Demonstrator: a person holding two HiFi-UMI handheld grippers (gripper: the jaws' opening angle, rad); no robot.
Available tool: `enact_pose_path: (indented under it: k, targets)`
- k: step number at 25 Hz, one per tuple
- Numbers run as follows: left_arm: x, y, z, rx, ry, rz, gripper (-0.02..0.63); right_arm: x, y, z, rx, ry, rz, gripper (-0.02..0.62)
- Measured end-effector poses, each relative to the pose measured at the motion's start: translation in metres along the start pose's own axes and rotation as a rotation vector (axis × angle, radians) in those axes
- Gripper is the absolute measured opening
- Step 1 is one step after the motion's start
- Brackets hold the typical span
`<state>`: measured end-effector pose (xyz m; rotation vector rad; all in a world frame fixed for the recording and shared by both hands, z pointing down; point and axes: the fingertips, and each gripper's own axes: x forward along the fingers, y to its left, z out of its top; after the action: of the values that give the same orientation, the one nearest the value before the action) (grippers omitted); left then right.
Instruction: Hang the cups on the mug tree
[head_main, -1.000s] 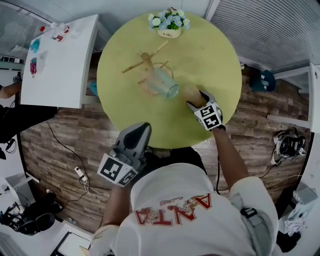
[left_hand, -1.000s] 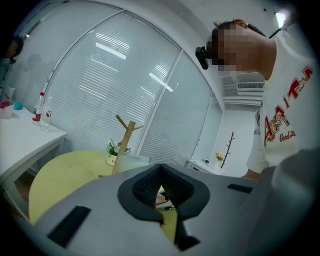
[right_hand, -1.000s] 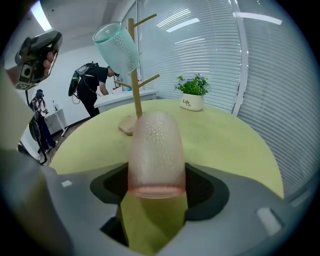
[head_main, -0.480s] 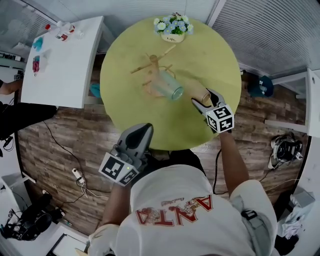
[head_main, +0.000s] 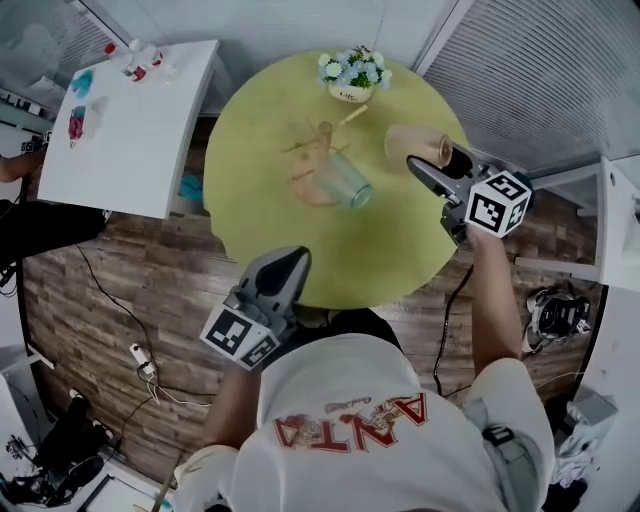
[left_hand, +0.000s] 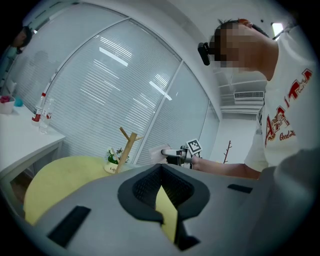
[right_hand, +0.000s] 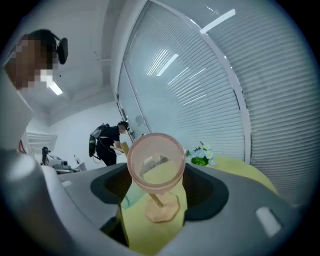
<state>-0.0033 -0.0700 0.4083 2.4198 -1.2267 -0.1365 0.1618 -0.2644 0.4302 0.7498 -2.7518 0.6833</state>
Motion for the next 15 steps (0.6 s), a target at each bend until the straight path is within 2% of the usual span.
enact_pose_path:
  k: [7,15]
  targets:
    - [-0.005,0.005,0.004,-0.011,-0.024,0.004,0.009,0.011,0.019,0.067,0.125,-0.032,0.181,0.308]
    - [-0.01,0.011,0.007,-0.007,-0.042,0.011,0.009,0.047,0.03,0.079,0.148,0.117,0.286,0.308]
